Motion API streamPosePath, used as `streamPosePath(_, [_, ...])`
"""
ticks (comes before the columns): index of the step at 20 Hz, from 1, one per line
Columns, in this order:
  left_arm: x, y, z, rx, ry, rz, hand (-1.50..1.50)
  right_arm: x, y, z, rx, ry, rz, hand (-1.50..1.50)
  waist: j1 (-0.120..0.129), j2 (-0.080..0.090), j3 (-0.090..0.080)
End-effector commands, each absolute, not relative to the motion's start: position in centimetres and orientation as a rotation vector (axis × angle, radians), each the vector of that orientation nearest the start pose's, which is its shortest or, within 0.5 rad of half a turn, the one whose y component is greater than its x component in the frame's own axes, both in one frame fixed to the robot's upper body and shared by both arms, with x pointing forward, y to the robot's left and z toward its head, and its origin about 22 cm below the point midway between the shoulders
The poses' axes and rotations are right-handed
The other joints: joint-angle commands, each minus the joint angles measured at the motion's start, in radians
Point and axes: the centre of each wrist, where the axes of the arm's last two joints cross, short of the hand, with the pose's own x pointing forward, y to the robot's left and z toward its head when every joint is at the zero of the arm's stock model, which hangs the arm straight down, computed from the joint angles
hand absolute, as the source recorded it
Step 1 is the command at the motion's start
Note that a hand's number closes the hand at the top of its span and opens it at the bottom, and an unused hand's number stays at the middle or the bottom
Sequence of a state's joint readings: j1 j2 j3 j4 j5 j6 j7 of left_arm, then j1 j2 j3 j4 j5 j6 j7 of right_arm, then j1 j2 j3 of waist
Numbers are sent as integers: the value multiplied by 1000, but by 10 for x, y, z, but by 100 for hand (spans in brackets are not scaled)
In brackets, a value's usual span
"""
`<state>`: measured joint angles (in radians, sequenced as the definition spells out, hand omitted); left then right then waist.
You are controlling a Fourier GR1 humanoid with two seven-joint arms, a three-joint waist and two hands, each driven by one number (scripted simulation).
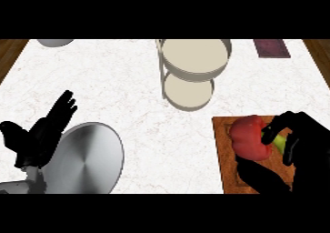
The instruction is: Pick the bell pepper from the cutting board and place it in the tiered basket
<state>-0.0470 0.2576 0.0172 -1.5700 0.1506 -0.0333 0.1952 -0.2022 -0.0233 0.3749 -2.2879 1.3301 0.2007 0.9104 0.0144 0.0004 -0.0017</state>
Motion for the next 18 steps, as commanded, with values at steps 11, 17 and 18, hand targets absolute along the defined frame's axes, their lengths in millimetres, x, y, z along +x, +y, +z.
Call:
streamPosePath(11, [264,298,39,74,-1421,-127,0,300,-55,235,-1163,-1459,373,150,7,2,1])
streamPosePath(17, [264,287,31,78,-1414,-108,0,336,-58,227,-1137,-1366,380,150,-1,1,1])
streamPosePath(18, [262,288,33,71,-1407,-122,0,345,-50,212,-1133,-1351,376,150,7,3,1])
